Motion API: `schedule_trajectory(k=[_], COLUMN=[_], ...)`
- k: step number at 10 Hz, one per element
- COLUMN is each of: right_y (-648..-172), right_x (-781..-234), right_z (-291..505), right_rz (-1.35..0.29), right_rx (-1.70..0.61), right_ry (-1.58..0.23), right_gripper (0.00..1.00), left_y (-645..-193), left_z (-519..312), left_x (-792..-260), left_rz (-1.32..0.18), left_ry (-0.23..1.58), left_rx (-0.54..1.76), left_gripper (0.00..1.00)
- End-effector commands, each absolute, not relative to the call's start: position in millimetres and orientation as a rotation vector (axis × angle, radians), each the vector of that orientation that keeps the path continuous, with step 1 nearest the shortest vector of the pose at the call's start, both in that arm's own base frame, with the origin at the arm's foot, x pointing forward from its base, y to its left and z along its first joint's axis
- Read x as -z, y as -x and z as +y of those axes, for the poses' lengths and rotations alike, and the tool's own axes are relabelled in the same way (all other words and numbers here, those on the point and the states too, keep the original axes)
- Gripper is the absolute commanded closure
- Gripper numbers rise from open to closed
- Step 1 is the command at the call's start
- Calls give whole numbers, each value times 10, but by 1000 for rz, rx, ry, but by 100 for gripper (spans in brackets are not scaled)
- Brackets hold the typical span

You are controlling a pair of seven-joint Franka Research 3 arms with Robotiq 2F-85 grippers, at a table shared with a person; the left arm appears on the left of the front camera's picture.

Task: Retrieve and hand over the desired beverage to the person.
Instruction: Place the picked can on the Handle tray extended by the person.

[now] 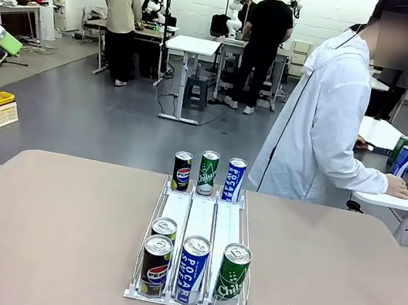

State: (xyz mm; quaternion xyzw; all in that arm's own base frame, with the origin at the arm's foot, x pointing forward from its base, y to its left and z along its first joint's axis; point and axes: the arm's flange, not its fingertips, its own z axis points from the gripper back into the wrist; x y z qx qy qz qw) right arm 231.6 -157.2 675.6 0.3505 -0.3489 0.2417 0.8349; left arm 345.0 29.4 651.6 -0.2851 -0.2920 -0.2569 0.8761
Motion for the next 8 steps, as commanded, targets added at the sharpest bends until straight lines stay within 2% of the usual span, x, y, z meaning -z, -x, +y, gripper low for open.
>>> schedule_trajectory(k=[1, 8], right_y=[-2325, -2325], right_x=[-6759, -6759], right_z=[-1573, -1573], right_rz=[-760, -760], right_rx=[-525, -525], right_ry=[-772, -772], right_gripper=[0, 0], left_y=[-3449, -3449], left_z=[302, 302], left_x=[-6515, -6515], left_rz=[-611, -611], left_ry=[597, 597], left_rx=[535, 535], left_gripper=[0, 0])
